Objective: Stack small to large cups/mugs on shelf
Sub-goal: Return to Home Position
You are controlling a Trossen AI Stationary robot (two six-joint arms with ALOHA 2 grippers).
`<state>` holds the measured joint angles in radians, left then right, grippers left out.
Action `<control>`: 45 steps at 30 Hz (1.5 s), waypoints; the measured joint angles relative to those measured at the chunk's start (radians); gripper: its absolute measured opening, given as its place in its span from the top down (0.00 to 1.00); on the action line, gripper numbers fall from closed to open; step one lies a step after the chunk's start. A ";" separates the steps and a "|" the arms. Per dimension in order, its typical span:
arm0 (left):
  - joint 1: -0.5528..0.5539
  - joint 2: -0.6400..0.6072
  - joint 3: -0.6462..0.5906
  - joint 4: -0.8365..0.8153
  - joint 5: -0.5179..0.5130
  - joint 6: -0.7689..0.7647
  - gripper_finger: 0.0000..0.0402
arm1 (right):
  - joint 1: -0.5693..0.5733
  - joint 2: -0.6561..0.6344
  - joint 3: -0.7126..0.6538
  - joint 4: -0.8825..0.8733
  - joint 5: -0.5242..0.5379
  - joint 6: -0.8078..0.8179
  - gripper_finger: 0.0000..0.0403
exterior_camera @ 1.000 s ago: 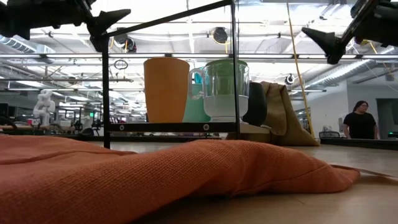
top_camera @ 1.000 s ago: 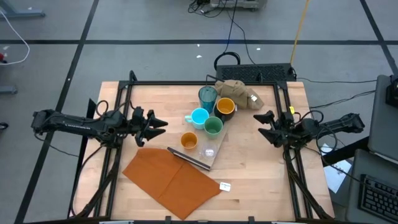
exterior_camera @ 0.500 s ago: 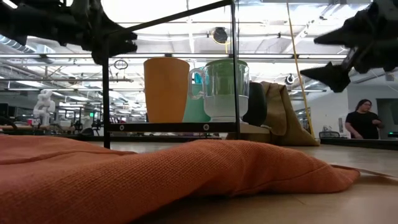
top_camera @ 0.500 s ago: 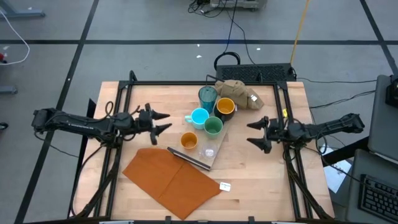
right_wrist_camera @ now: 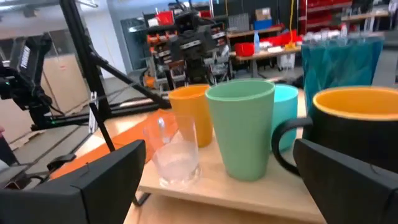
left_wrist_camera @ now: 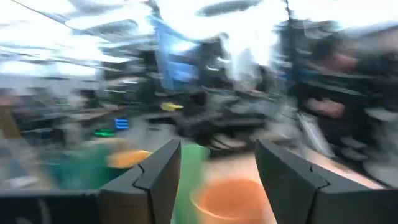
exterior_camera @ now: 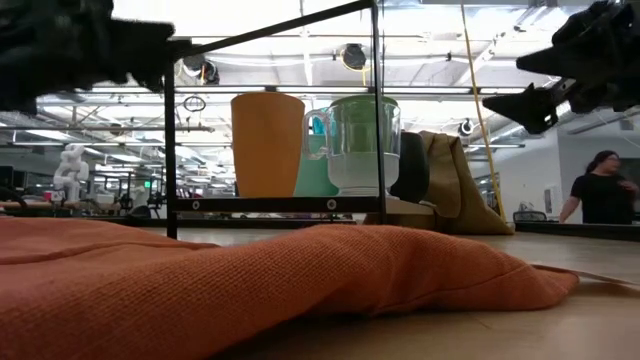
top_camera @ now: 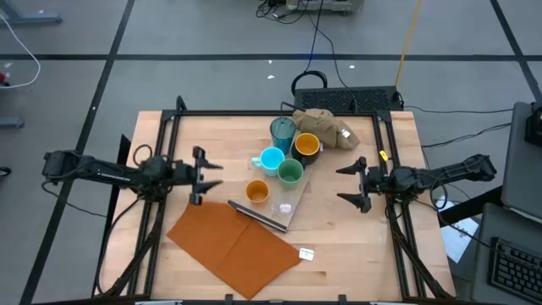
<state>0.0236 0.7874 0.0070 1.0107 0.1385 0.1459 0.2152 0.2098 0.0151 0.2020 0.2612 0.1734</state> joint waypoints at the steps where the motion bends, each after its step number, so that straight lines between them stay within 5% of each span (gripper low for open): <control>1: 0.004 0.000 0.013 -0.005 -0.038 -0.002 0.48 | 0.000 0.000 0.000 0.011 -0.001 -0.010 0.01; 8: 0.014 0.018 0.010 -0.188 0.071 0.020 0.48 | 0.000 -0.008 0.000 0.085 -0.026 -0.148 0.01; 11: 0.014 0.033 0.008 -0.289 0.126 0.005 0.48 | -0.005 0.003 0.000 -0.031 -0.047 -0.083 0.01; 15: 0.018 0.033 0.006 -0.291 0.110 0.036 0.48 | -0.004 0.017 0.000 -0.066 -0.132 -0.155 0.01; 20: 0.033 0.033 0.003 -0.287 0.131 0.065 0.48 | -0.019 0.014 0.000 -0.011 -0.104 -0.244 0.01; 30: 0.034 0.033 0.003 -0.304 0.089 -0.274 0.48 | -0.024 0.014 0.000 -0.008 -0.107 -0.037 0.01; 45: 0.034 -0.021 0.003 -0.316 0.088 -0.306 0.48 | -0.024 0.014 0.000 -0.006 -0.108 -0.028 0.01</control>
<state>0.0578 0.7667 0.0097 0.6948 0.2264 -0.1604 0.1913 0.2237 0.0151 0.1960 0.1532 0.1452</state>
